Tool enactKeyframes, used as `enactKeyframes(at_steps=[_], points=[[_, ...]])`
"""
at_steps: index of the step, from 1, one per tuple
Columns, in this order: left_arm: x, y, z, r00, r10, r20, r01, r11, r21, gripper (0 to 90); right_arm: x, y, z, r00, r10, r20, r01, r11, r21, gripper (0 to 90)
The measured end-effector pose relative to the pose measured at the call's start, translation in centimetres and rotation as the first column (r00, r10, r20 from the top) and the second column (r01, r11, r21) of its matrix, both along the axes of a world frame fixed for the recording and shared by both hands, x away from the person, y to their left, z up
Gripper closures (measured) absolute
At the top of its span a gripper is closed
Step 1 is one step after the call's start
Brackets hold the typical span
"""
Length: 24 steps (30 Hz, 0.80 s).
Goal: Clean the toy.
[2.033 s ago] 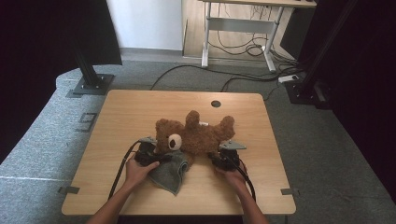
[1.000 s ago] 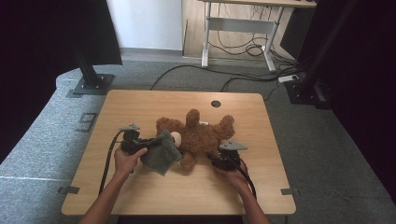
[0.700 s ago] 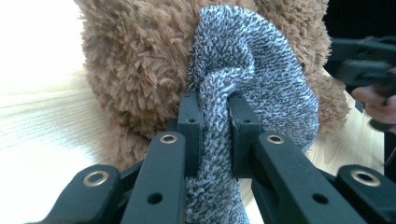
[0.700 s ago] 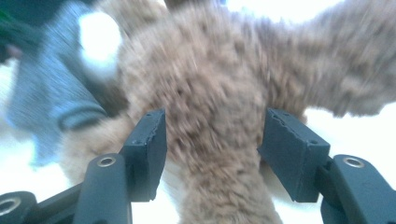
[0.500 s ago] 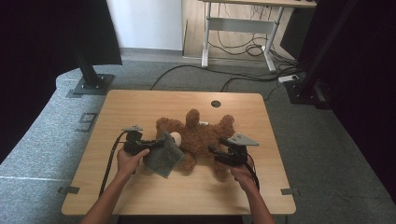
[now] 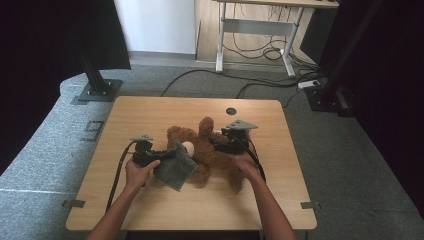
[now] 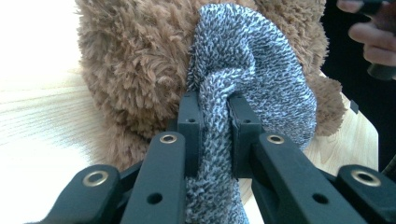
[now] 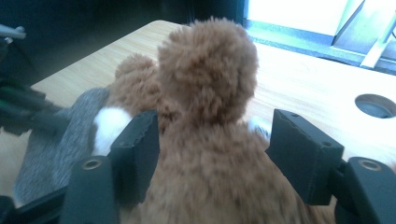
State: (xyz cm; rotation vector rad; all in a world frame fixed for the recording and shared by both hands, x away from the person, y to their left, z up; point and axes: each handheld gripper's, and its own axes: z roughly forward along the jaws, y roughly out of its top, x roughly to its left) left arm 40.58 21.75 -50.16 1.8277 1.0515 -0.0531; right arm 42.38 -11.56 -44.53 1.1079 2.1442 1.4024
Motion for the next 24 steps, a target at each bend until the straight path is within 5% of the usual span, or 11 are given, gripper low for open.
enactKeyframes(at_steps=[14,24], points=[[-0.1,0.0,0.0,1.0000,0.004,-0.003,-0.004,1.0000,-0.003,77.8,4.0,3.9,0.0,0.9992,0.007,-0.040,-0.008,1.000,-0.015,23.8],[-0.2,0.0,-0.1,1.0000,0.004,-0.006,-0.004,1.0000,-0.002,77.9,5.0,4.1,-0.5,0.9989,0.012,-0.046,-0.011,1.000,0.018,63.7]])
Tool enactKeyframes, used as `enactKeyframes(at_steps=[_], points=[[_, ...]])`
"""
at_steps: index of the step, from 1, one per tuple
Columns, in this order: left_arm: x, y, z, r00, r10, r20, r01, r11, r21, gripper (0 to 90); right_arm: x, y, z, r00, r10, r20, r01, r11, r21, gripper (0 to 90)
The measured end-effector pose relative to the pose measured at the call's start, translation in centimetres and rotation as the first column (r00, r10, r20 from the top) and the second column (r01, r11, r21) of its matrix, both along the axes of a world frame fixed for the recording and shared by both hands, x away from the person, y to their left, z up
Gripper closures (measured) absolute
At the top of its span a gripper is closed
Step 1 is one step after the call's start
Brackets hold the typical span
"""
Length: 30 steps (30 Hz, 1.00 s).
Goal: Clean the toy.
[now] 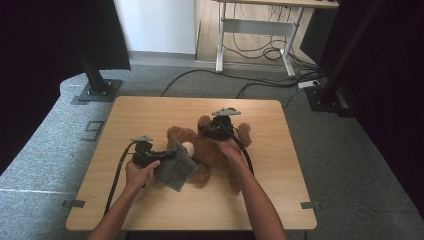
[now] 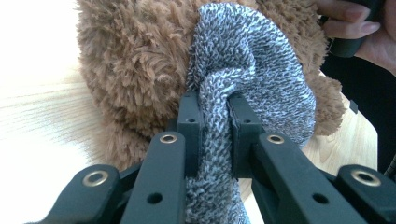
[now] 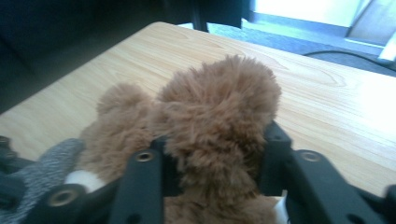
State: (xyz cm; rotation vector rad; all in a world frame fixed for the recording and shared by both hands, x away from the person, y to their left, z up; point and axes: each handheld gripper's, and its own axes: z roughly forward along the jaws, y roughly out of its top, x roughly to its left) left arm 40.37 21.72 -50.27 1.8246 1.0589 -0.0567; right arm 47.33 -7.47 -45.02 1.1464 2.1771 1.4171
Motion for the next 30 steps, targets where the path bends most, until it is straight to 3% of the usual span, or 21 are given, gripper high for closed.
enactKeyframes(at_steps=[6,15,23,30], points=[[-0.3,-0.3,-0.4,0.9999,-0.012,-0.008,0.013,0.9998,0.016,77.8,-1.5,0.3,0.5,0.9969,0.051,0.061,-0.050,0.999,-0.008,69.0],[-0.9,-0.9,-0.6,0.9997,-0.025,-0.008,0.025,0.9985,0.049,77.9,-3.2,0.1,0.7,0.9908,0.088,0.103,-0.094,0.994,0.058,70.8],[-1.1,-1.1,-1.4,0.9996,-0.009,-0.025,0.011,0.9955,0.094,78.2,-5.6,1.2,1.5,0.9736,0.161,0.162,-0.169,0.985,0.041,71.3],[-1.9,-1.0,-1.9,0.9987,-0.025,-0.045,0.029,0.9938,0.107,78.2,-8.3,0.5,0.1,0.9651,0.200,0.170,-0.216,0.973,0.083,71.7]])
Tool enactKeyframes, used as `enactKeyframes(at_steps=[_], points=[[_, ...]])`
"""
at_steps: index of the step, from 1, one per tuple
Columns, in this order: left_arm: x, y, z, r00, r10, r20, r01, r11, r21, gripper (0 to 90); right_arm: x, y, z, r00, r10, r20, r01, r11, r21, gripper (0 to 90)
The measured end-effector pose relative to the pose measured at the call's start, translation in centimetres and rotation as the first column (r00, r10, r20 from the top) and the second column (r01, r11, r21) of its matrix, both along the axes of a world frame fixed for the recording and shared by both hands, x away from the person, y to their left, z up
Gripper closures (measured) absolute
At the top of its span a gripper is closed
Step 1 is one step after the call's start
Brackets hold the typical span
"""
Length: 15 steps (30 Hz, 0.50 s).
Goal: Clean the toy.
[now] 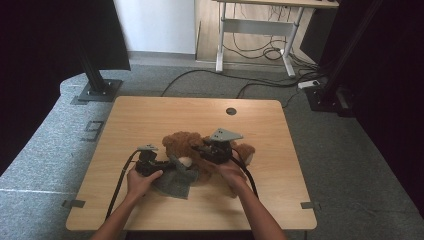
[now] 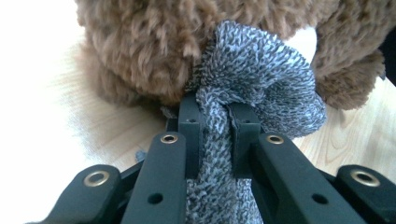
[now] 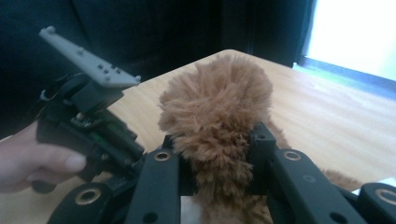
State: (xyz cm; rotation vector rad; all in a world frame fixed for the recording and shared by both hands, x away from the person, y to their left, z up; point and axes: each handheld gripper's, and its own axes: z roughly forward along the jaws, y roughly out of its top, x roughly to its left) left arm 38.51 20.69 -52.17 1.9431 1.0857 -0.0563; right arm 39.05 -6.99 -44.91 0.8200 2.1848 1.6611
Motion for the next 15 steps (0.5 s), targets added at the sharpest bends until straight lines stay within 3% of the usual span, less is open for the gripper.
enactKeyframes(at_steps=[7,15], points=[[-0.7,0.2,0.2,0.9994,-0.033,-0.008,0.033,0.9993,-0.017,78.0,-1.7,-1.6,-2.2,0.9996,0.018,-0.020,-0.017,0.999,0.046,72.1],[-2.2,1.7,1.3,0.9987,-0.050,0.003,0.050,0.9958,-0.076,77.6,-3.7,-1.8,-3.3,0.9991,0.042,-0.008,-0.042,0.998,0.038,72.2]])
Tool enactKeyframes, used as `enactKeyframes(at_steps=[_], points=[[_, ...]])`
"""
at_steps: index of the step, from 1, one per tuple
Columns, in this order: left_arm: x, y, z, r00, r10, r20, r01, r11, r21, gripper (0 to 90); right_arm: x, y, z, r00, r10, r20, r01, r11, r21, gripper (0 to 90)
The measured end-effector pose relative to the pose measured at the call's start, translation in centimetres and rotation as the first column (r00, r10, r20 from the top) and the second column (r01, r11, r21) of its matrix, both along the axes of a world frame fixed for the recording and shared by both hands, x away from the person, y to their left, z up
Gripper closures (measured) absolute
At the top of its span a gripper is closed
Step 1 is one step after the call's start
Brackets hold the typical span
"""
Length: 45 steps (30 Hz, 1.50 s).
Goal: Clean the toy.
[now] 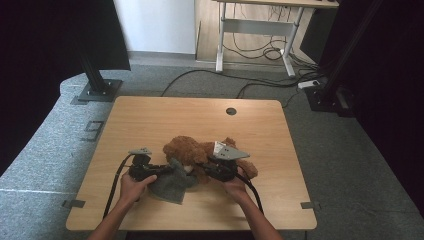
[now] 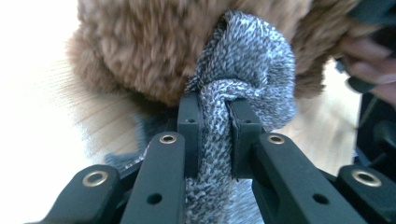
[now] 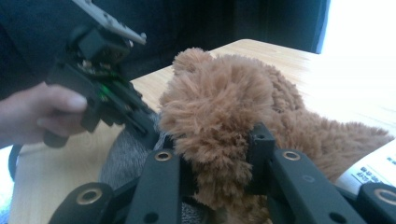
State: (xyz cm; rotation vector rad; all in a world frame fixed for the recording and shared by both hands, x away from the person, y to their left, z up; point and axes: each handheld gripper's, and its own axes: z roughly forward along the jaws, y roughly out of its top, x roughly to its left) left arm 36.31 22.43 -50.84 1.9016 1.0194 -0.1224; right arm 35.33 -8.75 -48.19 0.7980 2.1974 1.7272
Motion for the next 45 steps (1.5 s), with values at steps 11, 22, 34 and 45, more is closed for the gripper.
enactKeyframes(at_steps=[11,22,34,45], points=[[-0.4,0.9,4.8,0.9954,-0.005,0.095,0.021,0.9865,-0.163,77.9,-0.9,0.4,-0.8,0.9998,0.019,0.003,-0.018,1.000,-0.019,72.3],[3.1,-2.1,6.4,0.9941,0.018,0.107,0.000,0.9873,-0.159,77.9,-1.3,0.5,-1.0,0.9997,0.017,0.017,-0.016,0.999,-0.036,72.4],[4.5,-1.3,4.0,0.9945,0.101,0.026,-0.098,0.9898,-0.103,77.7,-2.1,-0.1,-1.3,0.9982,0.056,0.023,-0.056,0.998,-0.023,72.6],[4.3,0.7,3.8,0.9873,0.155,0.033,-0.152,0.9853,-0.077,77.7,-2.3,-0.5,-1.5,0.9979,0.065,0.001,-0.065,0.998,-0.009,72.6]])
